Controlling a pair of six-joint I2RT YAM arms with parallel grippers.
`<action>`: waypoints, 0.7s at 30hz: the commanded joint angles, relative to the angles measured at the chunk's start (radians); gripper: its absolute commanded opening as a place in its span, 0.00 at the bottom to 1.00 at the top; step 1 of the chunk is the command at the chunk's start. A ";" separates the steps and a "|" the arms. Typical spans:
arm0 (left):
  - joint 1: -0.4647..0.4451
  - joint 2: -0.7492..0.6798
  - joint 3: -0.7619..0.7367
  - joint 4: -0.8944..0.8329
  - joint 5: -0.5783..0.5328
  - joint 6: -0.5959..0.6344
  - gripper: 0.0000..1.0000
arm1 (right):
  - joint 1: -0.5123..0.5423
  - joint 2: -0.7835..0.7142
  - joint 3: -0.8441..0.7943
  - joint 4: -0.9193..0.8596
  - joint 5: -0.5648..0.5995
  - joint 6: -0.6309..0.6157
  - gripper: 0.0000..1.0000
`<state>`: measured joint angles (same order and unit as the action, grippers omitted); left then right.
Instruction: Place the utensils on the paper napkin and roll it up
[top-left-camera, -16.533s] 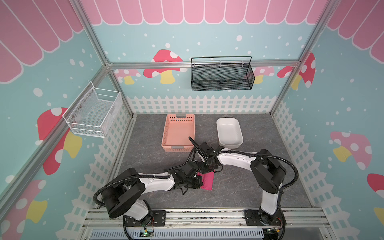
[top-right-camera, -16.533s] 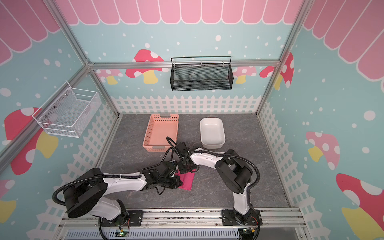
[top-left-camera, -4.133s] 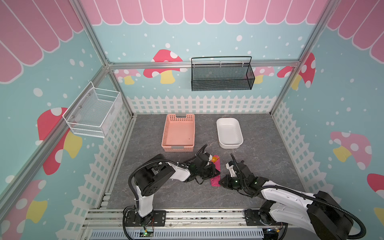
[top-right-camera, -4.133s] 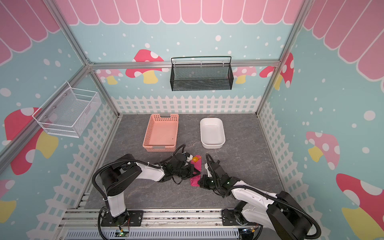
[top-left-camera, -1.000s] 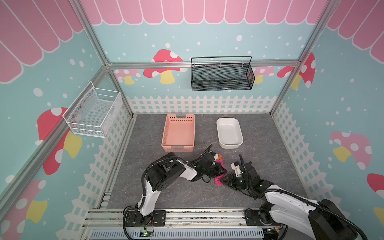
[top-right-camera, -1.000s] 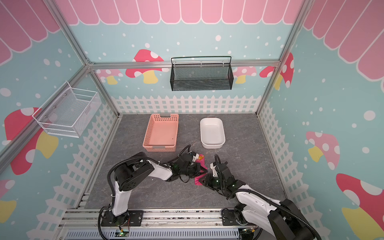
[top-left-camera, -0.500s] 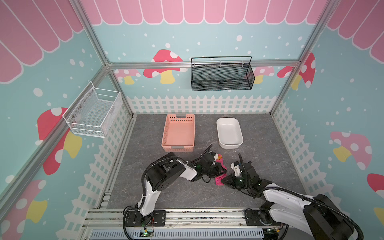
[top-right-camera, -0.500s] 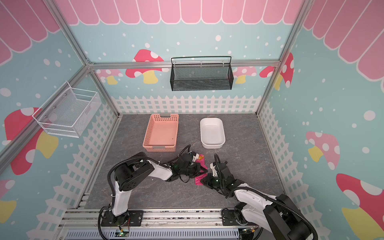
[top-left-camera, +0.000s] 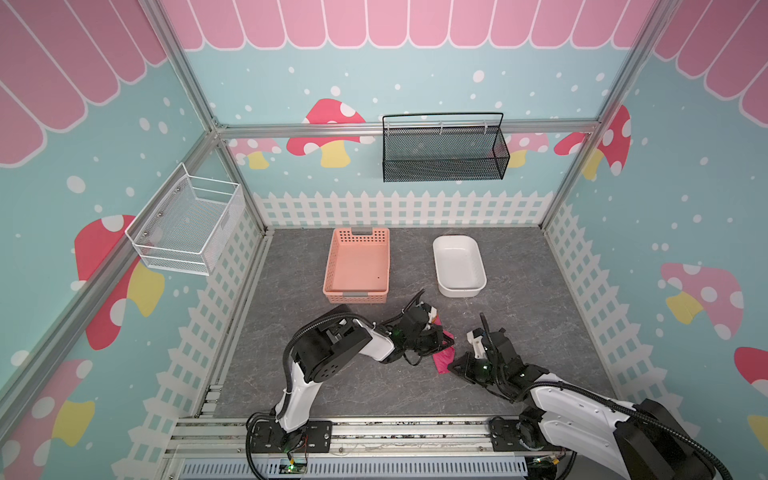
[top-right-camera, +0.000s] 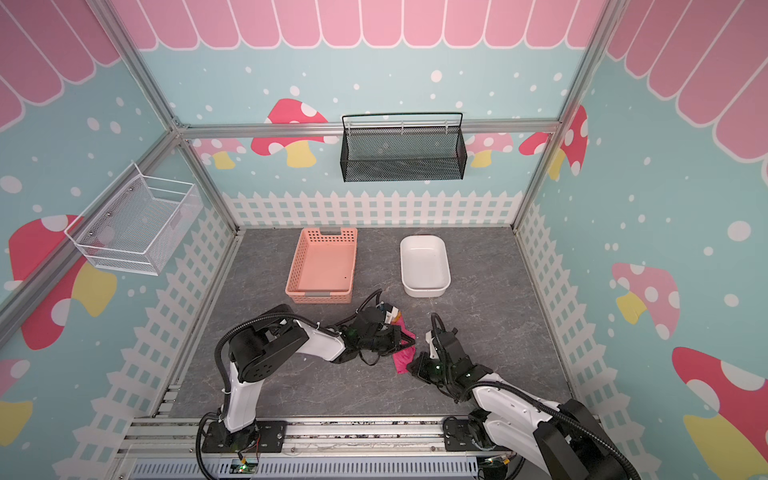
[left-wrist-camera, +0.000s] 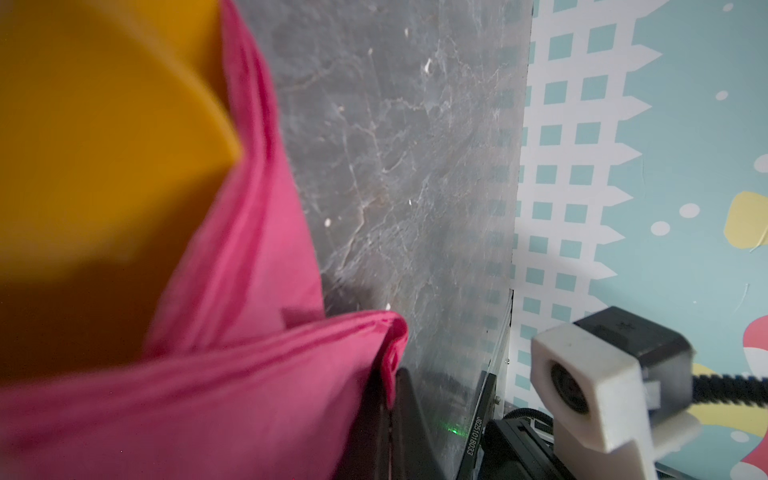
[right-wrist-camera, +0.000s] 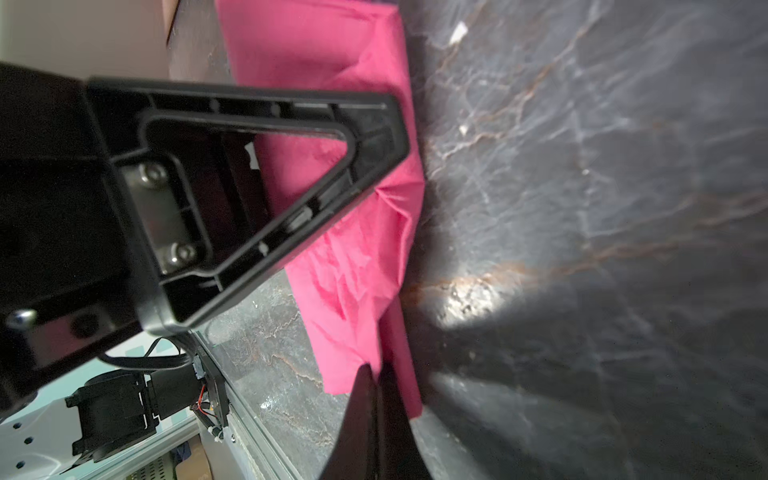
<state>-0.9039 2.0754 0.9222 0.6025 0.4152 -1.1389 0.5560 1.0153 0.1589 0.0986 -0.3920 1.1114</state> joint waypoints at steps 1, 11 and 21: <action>-0.004 -0.029 -0.015 -0.020 -0.024 0.033 0.00 | -0.006 0.034 -0.029 -0.100 0.055 -0.032 0.00; -0.021 -0.066 0.080 -0.096 0.006 0.103 0.00 | -0.006 0.049 -0.016 -0.142 0.069 -0.078 0.00; -0.061 -0.033 0.195 -0.216 0.025 0.190 0.00 | -0.006 0.052 -0.015 -0.154 0.072 -0.092 0.00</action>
<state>-0.9585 2.0384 1.0695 0.4221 0.4427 -0.9966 0.5552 1.0424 0.1715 0.0937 -0.3740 1.0313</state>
